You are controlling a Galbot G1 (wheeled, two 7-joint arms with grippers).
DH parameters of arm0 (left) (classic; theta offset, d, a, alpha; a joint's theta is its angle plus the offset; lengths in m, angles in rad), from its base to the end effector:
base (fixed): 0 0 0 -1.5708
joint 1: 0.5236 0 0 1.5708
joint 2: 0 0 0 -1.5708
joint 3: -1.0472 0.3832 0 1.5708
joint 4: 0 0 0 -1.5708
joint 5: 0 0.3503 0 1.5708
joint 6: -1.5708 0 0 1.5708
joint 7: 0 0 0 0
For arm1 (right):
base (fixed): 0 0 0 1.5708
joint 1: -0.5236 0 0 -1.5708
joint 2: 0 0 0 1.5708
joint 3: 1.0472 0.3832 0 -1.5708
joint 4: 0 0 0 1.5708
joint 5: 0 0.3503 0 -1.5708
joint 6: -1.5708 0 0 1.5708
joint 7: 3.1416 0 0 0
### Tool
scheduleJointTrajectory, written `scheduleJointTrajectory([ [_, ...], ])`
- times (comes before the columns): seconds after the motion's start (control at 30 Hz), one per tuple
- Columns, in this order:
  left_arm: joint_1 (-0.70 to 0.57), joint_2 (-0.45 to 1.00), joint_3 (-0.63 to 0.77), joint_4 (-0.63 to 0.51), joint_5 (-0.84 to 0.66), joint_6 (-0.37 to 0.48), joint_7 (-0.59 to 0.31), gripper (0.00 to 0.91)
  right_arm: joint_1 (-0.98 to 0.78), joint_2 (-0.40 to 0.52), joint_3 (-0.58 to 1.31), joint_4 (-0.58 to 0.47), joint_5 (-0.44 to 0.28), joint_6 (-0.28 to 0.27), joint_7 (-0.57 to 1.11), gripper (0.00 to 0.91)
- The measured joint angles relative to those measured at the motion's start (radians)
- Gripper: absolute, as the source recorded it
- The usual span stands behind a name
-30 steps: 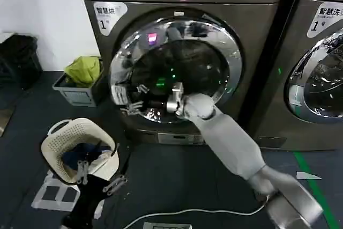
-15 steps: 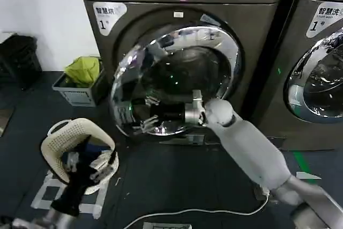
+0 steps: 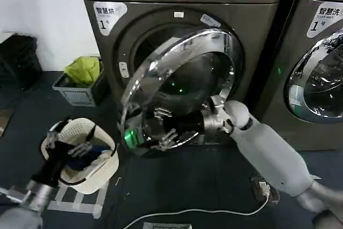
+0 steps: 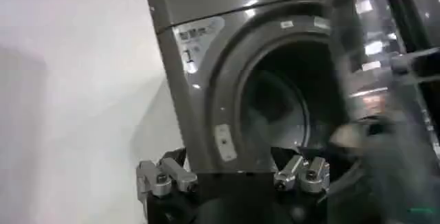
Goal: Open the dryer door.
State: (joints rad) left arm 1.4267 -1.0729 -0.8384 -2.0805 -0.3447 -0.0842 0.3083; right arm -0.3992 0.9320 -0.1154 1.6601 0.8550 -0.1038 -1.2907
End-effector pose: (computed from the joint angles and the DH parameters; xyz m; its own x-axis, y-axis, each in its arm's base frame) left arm 0.2177 0.1846 -0.2390 -0.9281 0.3096 -0.2067 0.2392 0.9215 0.3059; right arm 0.4687 -0.0428 -0.1552 0.2943 -0.9554 -0.0247 -0.9453 -0.2872 -0.1550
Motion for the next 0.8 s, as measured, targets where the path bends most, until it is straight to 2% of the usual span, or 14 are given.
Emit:
scheduleJointTrajectory([
  [0.47, -0.108, 0.161, 0.110, 0.070, -0.016, -0.012, 0.054, 0.907, -0.102, -0.101, 0.128, 0.077, 0.001, 0.006, -0.148, 0.907],
  [0.8, -0.207, 0.239, 0.229, 0.103, -0.021, -0.025, 0.117, 0.907, -0.224, -0.085, 0.298, 0.048, -0.039, 0.014, -0.153, 0.907],
])
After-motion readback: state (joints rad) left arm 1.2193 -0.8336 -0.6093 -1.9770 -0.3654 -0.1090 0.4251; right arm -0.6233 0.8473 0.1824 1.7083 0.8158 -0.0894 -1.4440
